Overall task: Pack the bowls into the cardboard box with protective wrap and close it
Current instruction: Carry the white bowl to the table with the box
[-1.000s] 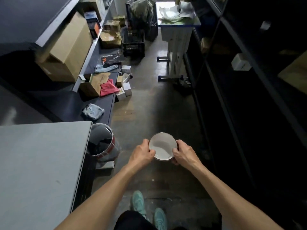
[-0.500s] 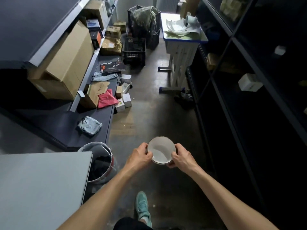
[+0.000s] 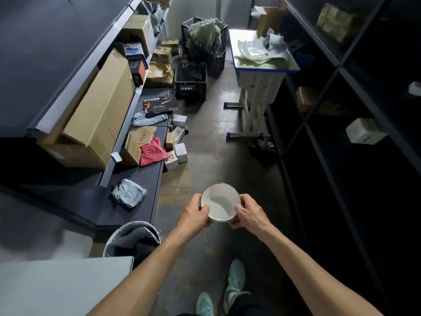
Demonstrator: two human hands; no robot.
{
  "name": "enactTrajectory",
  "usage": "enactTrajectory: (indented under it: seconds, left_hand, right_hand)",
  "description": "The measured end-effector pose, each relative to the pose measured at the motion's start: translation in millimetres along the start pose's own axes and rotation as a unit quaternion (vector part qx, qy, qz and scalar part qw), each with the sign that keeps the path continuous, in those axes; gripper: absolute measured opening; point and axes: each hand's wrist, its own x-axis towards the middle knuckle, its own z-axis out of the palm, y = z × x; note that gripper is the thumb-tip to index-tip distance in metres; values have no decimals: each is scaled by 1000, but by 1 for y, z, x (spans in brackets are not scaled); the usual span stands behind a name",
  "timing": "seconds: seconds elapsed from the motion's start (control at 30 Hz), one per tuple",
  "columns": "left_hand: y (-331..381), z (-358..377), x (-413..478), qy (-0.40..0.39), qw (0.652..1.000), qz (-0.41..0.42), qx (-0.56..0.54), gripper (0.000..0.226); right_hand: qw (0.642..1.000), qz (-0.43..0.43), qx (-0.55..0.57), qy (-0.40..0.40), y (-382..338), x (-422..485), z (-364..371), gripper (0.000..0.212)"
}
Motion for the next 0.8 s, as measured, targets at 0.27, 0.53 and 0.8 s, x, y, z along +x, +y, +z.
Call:
enactTrajectory:
  seconds: [0.27,0.53,0.8]
  left_hand:
    - [34,6,88,36,995,-29,-90,21]
    - [93,25,182,48,993,-47,-99,22]
    - [135,31,266,50,991,-50,-111,23]
  right_hand:
    - [999,-2,36,-19,-24,92,-28,18]
    - [998,-1,30,-53,-60,191,-89,19]
    - [997,0,28,-65,-95,269,-132,20]
